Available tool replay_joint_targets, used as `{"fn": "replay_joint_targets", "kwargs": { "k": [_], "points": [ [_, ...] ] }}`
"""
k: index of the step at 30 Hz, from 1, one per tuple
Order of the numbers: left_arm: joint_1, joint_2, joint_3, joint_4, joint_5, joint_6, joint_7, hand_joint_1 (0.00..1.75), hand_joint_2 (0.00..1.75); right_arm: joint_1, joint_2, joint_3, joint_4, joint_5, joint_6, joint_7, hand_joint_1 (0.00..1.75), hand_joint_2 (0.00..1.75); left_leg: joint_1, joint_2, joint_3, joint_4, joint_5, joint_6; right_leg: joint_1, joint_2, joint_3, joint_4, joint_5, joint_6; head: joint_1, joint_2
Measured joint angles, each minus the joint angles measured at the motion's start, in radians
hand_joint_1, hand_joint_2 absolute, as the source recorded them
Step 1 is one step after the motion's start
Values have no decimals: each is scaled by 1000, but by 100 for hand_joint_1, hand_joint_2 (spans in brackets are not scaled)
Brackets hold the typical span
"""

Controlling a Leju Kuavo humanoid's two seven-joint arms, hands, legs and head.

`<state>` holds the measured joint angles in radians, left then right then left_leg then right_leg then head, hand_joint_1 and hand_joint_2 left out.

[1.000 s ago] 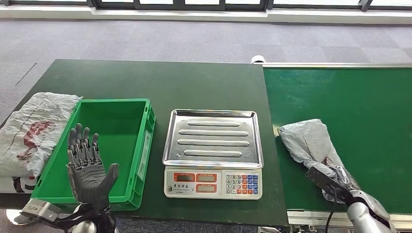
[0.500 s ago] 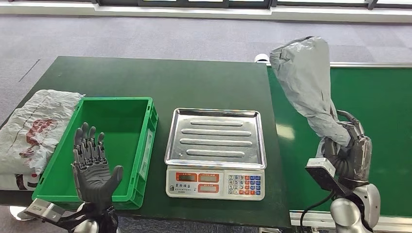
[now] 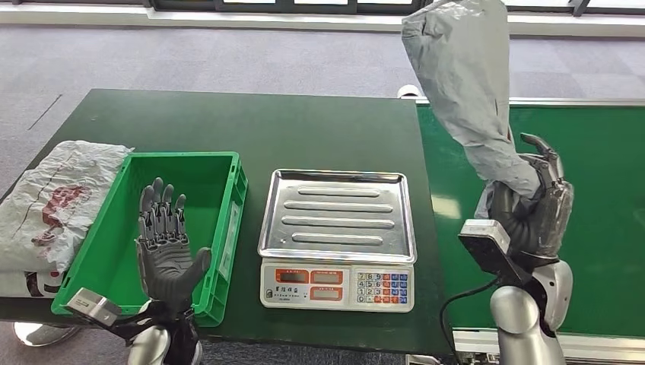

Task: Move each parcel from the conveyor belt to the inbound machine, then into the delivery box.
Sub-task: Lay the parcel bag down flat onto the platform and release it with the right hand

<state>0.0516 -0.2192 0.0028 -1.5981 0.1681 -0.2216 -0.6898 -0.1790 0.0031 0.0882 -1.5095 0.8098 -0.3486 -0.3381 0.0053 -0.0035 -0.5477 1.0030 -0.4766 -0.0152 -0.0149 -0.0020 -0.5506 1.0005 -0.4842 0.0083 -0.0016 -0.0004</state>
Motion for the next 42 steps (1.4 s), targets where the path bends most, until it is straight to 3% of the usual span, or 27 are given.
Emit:
{"fn": "replay_joint_targets", "kwargs": {
  "k": [6, 13, 18, 26, 27, 30, 31, 36, 40, 42],
  "points": [
    [-36, -2, -19, 20, -5, 3, 15, 0, 175, -193, 60, 81, 320, 77, 32, 38, 175, 175, 0, 2, -1, 0, 3, -1, 1, 2, -2, 0, 3, 0, 0, 0],
    [-54, -2, -31, 39, 2, 19, 20, 0, 175, -299, 161, 217, 604, 83, 53, 24, 175, 175, 0, 2, -3, 0, 4, -3, 3, 2, -5, 1, 3, -1, 0, 0],
    [-57, -2, -32, 47, 2, 31, 26, 0, 175, -313, 213, 277, 694, 58, 80, 13, 175, 175, 0, 1, -5, 0, 4, -3, 3, 2, -7, 1, 3, -1, 0, 0],
    [-53, -2, -34, 43, 8, 56, 38, 0, 175, -313, 249, 339, 725, 20, 157, 13, 175, 175, 0, 2, -5, 0, 4, -3, 2, 2, -8, 1, 3, -1, 0, 0],
    [-52, -2, -36, 42, 9, 60, 40, 0, 175, -313, 249, 346, 725, 17, 163, 16, 156, 175, 0, 2, -5, 0, 4, -3, 2, 2, -8, 1, 3, -1, 0, 0],
    [-48, -2, -42, 36, 9, 65, 43, 0, 175, -312, 249, 361, 725, 10, 170, 22, 25, 175, 0, 2, -5, 0, 4, -3, 2, 2, -8, 1, 3, -1, 0, 0],
    [-48, -2, -44, 35, 9, 65, 43, 0, 175, -312, 249, 364, 725, 9, 171, 23, 0, 175, 0, 2, -5, 0, 4, -3, 2, 2, -8, 1, 3, -1, 0, 0],
    [-33, -1, -47, 21, 9, 77, 44, 0, 175, -300, 244, 372, 712, -8, 164, 44, 0, 175, 0, 2, -5, 0, 4, -3, 2, 2, -8, 1, 3, -1, 0, 0],
    [-12, -1, -47, -5, 8, 87, 46, 0, 0, -256, 216, 372, 650, -32, 161, 69, 0, 175, 0, 2, -6, 0, 4, -3, 2, 2, -8, 1, 3, -1, 0, 0],
    [-3, 0, -47, -18, 4, 89, 49, 0, 0, -225, 196, 372, 605, -30, 159, 80, 0, 175, 0, 2, -6, 0, 4, -3, 2, 2, -8, 0, 3, -1, 0, 0]
  ]
}}
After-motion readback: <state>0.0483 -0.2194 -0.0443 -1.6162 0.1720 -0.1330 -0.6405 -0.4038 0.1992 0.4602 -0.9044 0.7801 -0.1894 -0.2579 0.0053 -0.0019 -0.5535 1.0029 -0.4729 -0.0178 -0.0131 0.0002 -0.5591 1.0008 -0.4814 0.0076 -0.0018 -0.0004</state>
